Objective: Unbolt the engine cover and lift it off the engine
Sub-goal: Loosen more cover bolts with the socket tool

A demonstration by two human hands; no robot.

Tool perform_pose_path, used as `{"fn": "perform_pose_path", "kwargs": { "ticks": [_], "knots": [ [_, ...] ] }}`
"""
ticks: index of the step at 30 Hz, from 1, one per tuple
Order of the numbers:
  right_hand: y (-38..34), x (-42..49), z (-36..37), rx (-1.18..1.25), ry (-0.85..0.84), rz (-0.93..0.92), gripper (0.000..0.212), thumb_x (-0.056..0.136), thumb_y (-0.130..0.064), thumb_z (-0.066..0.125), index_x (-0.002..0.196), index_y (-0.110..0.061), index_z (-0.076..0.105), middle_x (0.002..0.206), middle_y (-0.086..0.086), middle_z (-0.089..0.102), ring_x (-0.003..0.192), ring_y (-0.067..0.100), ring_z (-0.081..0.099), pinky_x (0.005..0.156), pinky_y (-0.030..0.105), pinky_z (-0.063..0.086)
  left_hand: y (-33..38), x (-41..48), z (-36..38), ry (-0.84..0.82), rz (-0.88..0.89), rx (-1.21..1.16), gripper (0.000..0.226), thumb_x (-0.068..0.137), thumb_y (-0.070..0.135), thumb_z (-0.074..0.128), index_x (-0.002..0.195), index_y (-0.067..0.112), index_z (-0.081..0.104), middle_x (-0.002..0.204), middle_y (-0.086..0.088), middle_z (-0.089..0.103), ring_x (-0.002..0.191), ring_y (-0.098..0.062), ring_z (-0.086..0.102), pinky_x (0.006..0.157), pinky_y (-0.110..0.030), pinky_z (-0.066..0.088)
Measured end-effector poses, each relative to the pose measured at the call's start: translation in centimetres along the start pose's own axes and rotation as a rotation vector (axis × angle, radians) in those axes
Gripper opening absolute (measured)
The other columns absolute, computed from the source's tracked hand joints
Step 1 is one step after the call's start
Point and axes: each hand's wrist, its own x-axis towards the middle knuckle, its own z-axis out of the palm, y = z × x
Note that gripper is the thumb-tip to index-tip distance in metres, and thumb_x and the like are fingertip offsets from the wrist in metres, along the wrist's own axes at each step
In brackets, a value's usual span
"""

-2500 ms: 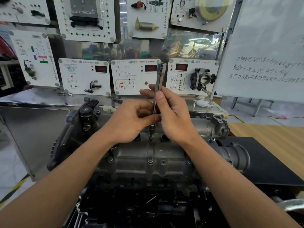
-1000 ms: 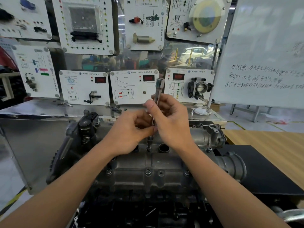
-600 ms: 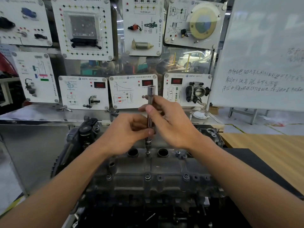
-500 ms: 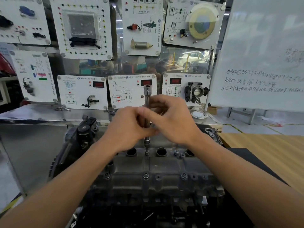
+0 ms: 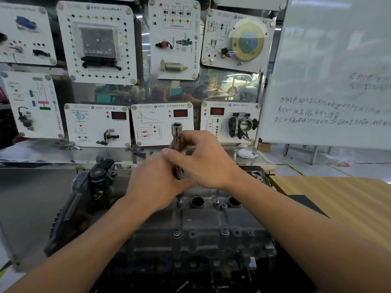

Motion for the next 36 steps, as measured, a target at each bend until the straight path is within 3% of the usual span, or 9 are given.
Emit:
{"fn": "perform_pose_path", "kwargs": {
  "ticks": [5,10,13,16,22,26,28,31,36],
  "knots": [
    [0.2,0.2,0.2,-0.017,0.106,0.038,0.024,0.083,-0.021,0.077,0.072,-0.002,0.068,0.066,0.009,0.069,0.064,0.022,0.066,0.062,0.032,0.056,-0.8,0.0,-1.6,-0.414,0.099,-0.875,0.022,0.091,0.015,0.068,0.11,0.026,0.065,0.102,0.008,0.076,0.098,-0.004,0.071,0.082,-0.021,0.056],
    [-0.4,1.0,-0.3,0.01,0.183,0.056,0.032,0.081,-0.024,0.079,0.067,0.0,0.064,0.065,0.012,0.066,0.057,0.014,0.055,0.061,0.034,0.051,0.5,0.5,-1.3,0.052,0.067,-0.295,0.024,0.074,0.052,0.074,0.075,0.032,0.06,0.061,0.006,0.066,0.059,-0.008,0.062,0.058,-0.028,0.049],
    [-0.7,1.3,-0.4,-0.006,0.15,0.078,0.027,0.081,-0.021,0.077,0.068,-0.001,0.065,0.064,0.01,0.066,0.058,0.013,0.057,0.061,0.037,0.054,0.5,0.2,-1.1,-0.129,0.035,-0.43,0.041,0.074,0.06,0.072,0.097,0.03,0.055,0.077,0.008,0.068,0.072,-0.007,0.065,0.065,-0.027,0.052],
    [-0.4,1.5,-0.5,-0.018,0.152,0.098,0.027,0.082,-0.02,0.074,0.069,0.001,0.064,0.055,0.004,0.059,0.051,0.009,0.05,0.054,0.033,0.049,-0.8,0.1,-1.6,-0.426,0.117,-0.733,0.017,0.091,0.022,0.07,0.101,0.028,0.059,0.089,0.016,0.073,0.087,0.002,0.07,0.076,-0.015,0.053],
    [-0.5,1.7,0.1,0.005,0.177,0.079,0.044,0.094,-0.025,0.062,0.073,0.015,0.061,0.066,0.025,0.064,0.06,0.031,0.06,0.057,0.034,0.047,1.5,0.8,-1.5,-0.049,0.012,-0.219,0.056,0.061,0.079,0.062,0.065,0.023,0.058,0.055,0.005,0.058,0.053,-0.011,0.058,0.055,-0.035,0.05],
    [-0.4,1.6,-1.3,0.018,0.203,0.085,0.057,0.101,-0.033,0.054,0.063,0.007,0.067,0.041,-0.003,0.058,0.036,0.002,0.052,0.04,0.014,0.037,1.6,0.8,-2.4,-0.475,0.085,-0.538,0.026,0.088,0.031,0.073,0.108,0.027,0.059,0.097,0.006,0.072,0.083,-0.006,0.069,0.086,-0.038,0.057],
    [-0.5,1.5,-2.2,0.013,0.228,0.069,0.059,0.101,-0.035,0.052,0.059,0.004,0.068,0.036,-0.01,0.054,0.032,0.0,0.047,0.04,0.009,0.034,2.0,1.1,-2.4,-0.473,0.099,-0.65,0.021,0.091,0.01,0.068,0.105,0.024,0.062,0.096,0.001,0.077,0.092,-0.007,0.072,0.091,-0.035,0.057],
    [-0.7,1.4,-3.5,-0.006,0.268,0.034,0.063,0.101,-0.036,0.052,0.057,0.01,0.057,0.049,0.011,0.064,0.031,0.007,0.051,0.039,0.017,0.038,3.7,1.5,-1.7,-0.341,0.131,-0.719,0.02,0.091,0.002,0.067,0.091,0.022,0.065,0.088,0.001,0.077,0.088,-0.004,0.073,0.083,-0.02,0.056],
    [0.7,0.5,-4.2,-0.118,0.285,0.036,0.068,0.1,-0.039,0.052,0.061,0.016,0.049,0.061,0.035,0.059,0.057,0.047,0.058,0.056,0.045,0.05,4.8,1.3,1.3,-0.299,0.124,-0.767,0.015,0.091,0.006,0.067,0.093,0.02,0.065,0.094,-0.001,0.077,0.089,-0.01,0.073,0.09,-0.042,0.057]
  ]
}}
